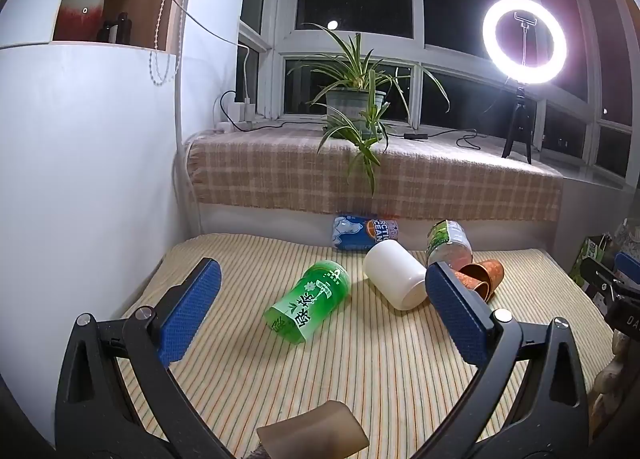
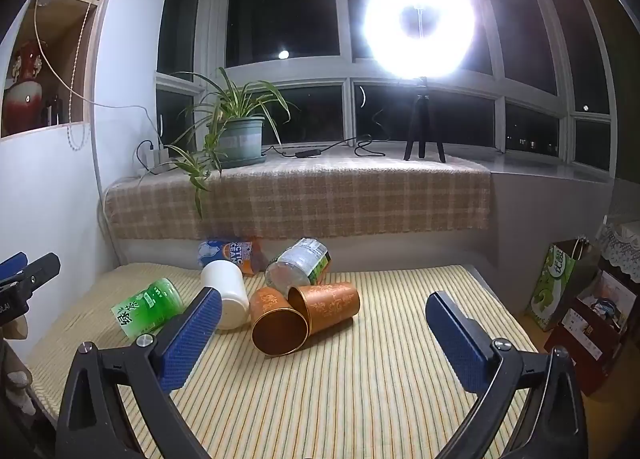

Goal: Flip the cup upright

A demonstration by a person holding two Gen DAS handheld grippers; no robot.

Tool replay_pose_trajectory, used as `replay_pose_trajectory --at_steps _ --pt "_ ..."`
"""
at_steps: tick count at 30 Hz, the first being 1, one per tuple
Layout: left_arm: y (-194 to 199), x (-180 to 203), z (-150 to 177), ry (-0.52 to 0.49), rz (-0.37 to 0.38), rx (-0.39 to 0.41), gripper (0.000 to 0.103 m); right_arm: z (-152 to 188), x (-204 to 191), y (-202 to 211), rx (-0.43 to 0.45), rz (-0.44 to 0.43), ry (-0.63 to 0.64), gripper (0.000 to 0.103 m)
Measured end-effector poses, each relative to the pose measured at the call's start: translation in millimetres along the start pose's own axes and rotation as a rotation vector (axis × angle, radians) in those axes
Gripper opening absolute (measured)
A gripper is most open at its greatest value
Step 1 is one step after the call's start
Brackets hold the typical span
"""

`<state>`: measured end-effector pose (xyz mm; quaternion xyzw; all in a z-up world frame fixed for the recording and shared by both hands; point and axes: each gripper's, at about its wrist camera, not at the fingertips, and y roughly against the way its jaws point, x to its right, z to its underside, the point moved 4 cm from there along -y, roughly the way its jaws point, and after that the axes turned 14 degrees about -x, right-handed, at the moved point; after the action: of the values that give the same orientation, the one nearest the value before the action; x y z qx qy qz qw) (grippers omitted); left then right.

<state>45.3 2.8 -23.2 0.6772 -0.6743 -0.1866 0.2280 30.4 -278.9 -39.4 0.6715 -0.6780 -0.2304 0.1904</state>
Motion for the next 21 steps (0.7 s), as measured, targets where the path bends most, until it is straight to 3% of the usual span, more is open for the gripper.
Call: replay_pose_trajectory --at_steps 21 --pt "0.3 0.5 -1.2 0.0 -0.001 -0.003 0.103 -0.4 0.2 -1.2 -0.009 0.003 -0.008 0.103"
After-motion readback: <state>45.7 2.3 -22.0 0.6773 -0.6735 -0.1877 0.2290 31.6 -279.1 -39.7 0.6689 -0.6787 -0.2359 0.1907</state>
